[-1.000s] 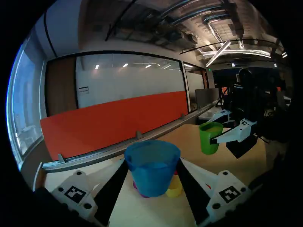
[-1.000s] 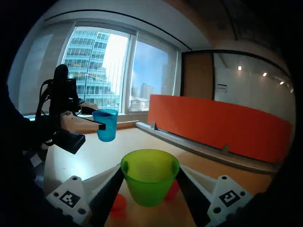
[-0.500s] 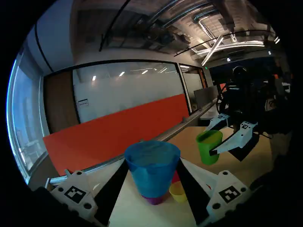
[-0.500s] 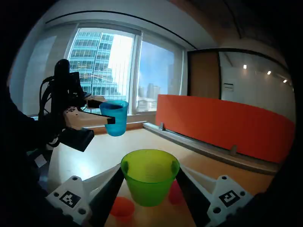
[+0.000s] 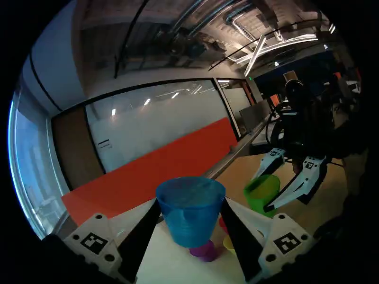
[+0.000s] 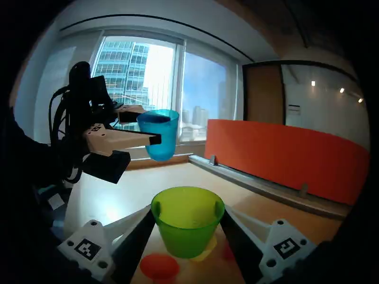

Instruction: Pour water

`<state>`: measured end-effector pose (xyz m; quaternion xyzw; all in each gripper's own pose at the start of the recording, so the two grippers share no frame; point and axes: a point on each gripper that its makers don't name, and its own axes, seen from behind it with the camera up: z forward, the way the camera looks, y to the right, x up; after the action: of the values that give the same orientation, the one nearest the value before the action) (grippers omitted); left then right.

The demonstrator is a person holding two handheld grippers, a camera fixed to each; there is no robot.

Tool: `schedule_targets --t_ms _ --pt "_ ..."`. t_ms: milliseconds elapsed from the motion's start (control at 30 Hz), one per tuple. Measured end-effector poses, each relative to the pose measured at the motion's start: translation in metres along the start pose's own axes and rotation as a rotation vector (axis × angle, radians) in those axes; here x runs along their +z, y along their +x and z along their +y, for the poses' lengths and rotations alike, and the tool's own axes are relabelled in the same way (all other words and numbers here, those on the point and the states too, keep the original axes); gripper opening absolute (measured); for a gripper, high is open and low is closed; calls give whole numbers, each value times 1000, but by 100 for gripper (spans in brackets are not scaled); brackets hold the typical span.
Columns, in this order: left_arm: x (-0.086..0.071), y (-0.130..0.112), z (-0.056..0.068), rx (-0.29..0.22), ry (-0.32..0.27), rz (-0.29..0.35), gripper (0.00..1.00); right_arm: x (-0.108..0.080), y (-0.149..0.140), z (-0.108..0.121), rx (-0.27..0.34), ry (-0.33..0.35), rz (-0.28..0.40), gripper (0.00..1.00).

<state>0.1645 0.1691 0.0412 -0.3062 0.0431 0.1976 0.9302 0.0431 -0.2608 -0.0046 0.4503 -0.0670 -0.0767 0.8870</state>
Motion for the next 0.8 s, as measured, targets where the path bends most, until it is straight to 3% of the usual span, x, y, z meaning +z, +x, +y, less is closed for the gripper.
schedule_targets --t_ms 800 --pt "9 25 -6 220 29 13 85 25 -8 -25 9 79 -4 91"
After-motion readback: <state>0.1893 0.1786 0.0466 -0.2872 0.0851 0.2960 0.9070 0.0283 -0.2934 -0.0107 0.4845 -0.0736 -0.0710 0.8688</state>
